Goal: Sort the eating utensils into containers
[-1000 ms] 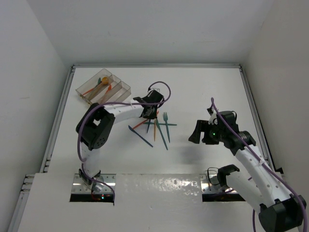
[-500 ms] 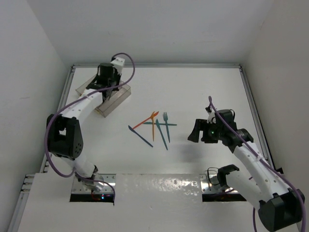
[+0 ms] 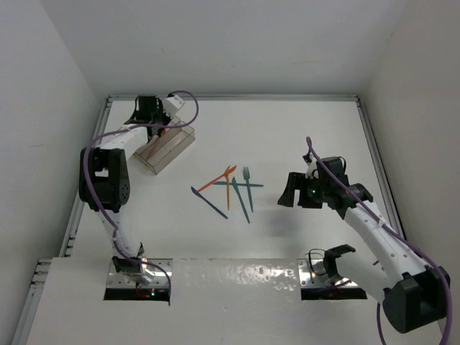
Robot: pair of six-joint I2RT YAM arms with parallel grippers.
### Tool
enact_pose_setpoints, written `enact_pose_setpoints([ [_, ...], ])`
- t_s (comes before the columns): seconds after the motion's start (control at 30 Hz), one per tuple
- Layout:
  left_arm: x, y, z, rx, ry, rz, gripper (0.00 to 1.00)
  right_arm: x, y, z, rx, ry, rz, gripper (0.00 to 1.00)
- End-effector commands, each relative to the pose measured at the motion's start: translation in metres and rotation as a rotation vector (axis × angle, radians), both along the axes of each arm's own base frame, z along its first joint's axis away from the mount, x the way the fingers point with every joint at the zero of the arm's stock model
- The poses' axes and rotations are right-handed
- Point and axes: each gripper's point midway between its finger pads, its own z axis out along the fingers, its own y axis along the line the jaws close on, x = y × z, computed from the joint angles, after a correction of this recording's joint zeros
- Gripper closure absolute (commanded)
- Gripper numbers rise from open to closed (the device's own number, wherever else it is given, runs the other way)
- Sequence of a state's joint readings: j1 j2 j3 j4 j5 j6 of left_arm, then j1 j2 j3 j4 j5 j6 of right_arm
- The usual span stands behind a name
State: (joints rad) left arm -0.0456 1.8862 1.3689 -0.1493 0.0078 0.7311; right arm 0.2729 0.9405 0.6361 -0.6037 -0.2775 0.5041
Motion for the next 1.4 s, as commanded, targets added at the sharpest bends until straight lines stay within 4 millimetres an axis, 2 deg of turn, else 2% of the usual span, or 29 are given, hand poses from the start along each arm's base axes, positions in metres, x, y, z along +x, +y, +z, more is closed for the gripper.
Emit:
enact_pose_setpoints([
  [0.0, 0.016, 0.017, 0.007, 0.043, -0.038, -0.032, 0.93, 0.015, 0.003, 0.018, 0.001, -0.058, 0.007, 0.22],
  [0.17, 0.017, 0.025, -0.007, 0.047, -0.021, 0.001, 0.9, 0.017, 0.002, 0.017, -0.005, -0.049, 0.001, 0.22],
  [0.23, 0.017, 0.023, -0.007, 0.024, -0.026, 0.016, 0.83, 0.017, 0.004, 0.017, -0.001, -0.051, 0.006, 0.22],
  [0.37, 0.022, 0.016, 0.015, -0.077, -0.077, 0.058, 0.68, 0.016, 0.005, 0.018, 0.011, -0.05, 0.006, 0.22],
  [0.47, 0.02, 0.008, 0.042, -0.176, -0.125, 0.113, 0.65, 0.015, 0.005, 0.018, 0.016, -0.053, 0.004, 0.22],
  [0.5, 0.019, 0.006, 0.058, -0.209, -0.15, 0.135, 0.65, 0.014, 0.005, 0.019, 0.019, -0.059, 0.003, 0.22],
  [0.6, 0.002, -0.01, 0.08, -0.329, -0.15, 0.262, 0.65, 0.011, 0.003, 0.02, 0.018, -0.072, -0.009, 0.22],
  [0.63, -0.005, -0.029, 0.083, -0.398, -0.137, 0.295, 0.65, 0.011, 0.002, 0.02, 0.017, -0.075, -0.012, 0.22],
  [0.7, -0.021, -0.044, 0.092, -0.441, -0.137, 0.356, 0.67, 0.008, 0.001, 0.019, 0.016, -0.074, -0.018, 0.22],
  [0.73, -0.037, -0.074, 0.081, -0.489, -0.079, 0.358, 0.67, 0.006, 0.0, 0.019, 0.016, -0.074, -0.017, 0.22],
  [0.8, -0.058, -0.097, 0.08, -0.54, -0.047, 0.386, 0.69, 0.003, 0.0, 0.017, 0.021, -0.073, -0.018, 0.22],
  [0.83, -0.073, -0.122, 0.067, -0.59, -0.003, 0.409, 0.7, 0.001, 0.0, 0.015, 0.02, -0.067, -0.016, 0.22],
  [0.9, -0.094, -0.145, 0.056, -0.641, 0.061, 0.437, 0.7, -0.001, 0.0, 0.016, 0.026, -0.071, -0.016, 0.22],
  [0.93, -0.109, -0.168, 0.044, -0.687, 0.117, 0.445, 0.7, -0.001, 0.0, 0.017, 0.029, -0.076, -0.016, 0.22],
  [1.03, -0.137, -0.209, 0.022, -0.701, 0.203, 0.421, 0.74, -0.003, 0.001, 0.019, 0.037, -0.082, -0.011, 0.22],
  [1.1, -0.149, -0.228, 0.005, -0.673, 0.239, 0.416, 0.75, -0.004, 0.001, 0.02, 0.041, -0.084, -0.007, 0.22],
  [1.17, -0.154, -0.238, -0.009, -0.661, 0.268, 0.431, 0.75, -0.007, 0.002, 0.021, 0.048, -0.083, 0.003, 0.22],
  [1.2, -0.158, -0.247, -0.01, -0.66, 0.275, 0.419, 0.75, -0.009, 0.002, 0.021, 0.048, -0.082, 0.005, 0.22],
  [1.37, -0.165, -0.261, -0.032, -0.643, 0.31, 0.437, 0.72, -0.014, 0.0, 0.025, 0.047, -0.095, 0.006, 0.21],
])
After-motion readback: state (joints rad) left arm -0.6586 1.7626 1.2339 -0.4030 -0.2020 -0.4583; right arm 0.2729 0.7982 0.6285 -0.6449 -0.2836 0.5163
